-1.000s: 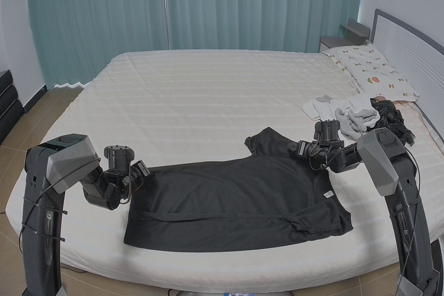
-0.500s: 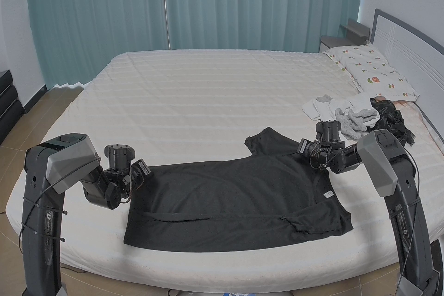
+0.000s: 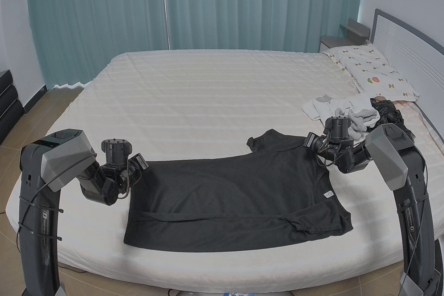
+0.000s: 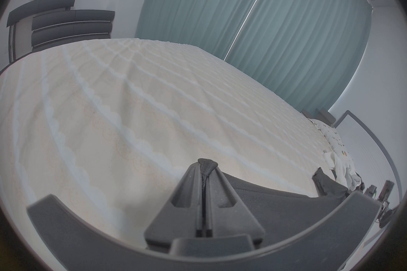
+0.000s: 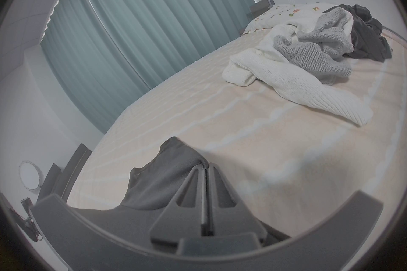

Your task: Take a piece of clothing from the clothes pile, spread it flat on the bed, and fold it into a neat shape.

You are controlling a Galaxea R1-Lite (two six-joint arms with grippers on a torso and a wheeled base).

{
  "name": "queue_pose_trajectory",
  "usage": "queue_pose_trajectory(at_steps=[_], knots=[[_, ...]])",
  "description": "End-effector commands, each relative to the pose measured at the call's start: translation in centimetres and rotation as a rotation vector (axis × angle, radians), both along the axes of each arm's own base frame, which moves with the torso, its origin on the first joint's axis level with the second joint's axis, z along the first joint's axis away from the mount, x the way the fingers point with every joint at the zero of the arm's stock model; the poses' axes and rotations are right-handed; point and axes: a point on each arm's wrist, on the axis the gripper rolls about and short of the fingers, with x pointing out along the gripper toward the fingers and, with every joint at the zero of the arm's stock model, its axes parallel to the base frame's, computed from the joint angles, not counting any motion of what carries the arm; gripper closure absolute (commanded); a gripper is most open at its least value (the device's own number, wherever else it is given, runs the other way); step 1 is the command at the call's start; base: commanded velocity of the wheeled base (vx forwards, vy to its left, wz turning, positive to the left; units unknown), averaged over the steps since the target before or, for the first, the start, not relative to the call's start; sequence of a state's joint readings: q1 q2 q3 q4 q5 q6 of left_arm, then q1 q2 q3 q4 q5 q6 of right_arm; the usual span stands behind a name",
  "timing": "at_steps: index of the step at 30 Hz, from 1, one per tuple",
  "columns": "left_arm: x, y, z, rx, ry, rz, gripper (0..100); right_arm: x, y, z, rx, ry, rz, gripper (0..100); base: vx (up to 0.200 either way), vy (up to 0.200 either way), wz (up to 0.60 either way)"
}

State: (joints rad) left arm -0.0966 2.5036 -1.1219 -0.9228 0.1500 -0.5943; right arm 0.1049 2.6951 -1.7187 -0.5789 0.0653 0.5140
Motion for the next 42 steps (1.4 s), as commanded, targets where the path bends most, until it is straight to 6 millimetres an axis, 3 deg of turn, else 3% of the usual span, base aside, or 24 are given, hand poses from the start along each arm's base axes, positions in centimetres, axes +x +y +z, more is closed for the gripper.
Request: queue_pose_trajectory(at_steps=[1, 9, 19, 30, 35, 42], knots=[[0.0, 0.7, 1.5, -0.003, -0.032, 0.012, 100, -2.1, -2.2, 0.9, 0.019, -0.028, -0.002, 100, 0.000, 0.000, 0.00], [0.0, 0.7, 1.7, -0.006, -0.037, 0.010, 100, -3.5, -3.3, 2.0, 0.044, -0.089, 0.025, 100, 0.000, 0.000, 0.00], [-0.3, 0.8, 2.6, -0.005, -0.047, 0.011, 100, -4.9, -3.3, 2.4, 0.055, -0.103, 0.046, 100, 0.000, 0.000, 0.00], [-2.6, 1.1, 3.0, 0.042, 0.004, -0.011, 100, -9.7, -5.0, 3.1, 0.099, -0.072, 0.137, 100, 0.000, 0.000, 0.00], [-3.8, 1.0, 1.9, 0.048, 0.060, -0.018, 100, -12.2, -6.4, 1.8, 0.118, -0.031, 0.164, 100, 0.000, 0.000, 0.00], [-6.0, 1.1, 0.2, 0.110, 0.162, -0.062, 100, -15.4, -6.3, -0.1, 0.147, 0.083, 0.229, 100, 0.000, 0.000, 0.00]])
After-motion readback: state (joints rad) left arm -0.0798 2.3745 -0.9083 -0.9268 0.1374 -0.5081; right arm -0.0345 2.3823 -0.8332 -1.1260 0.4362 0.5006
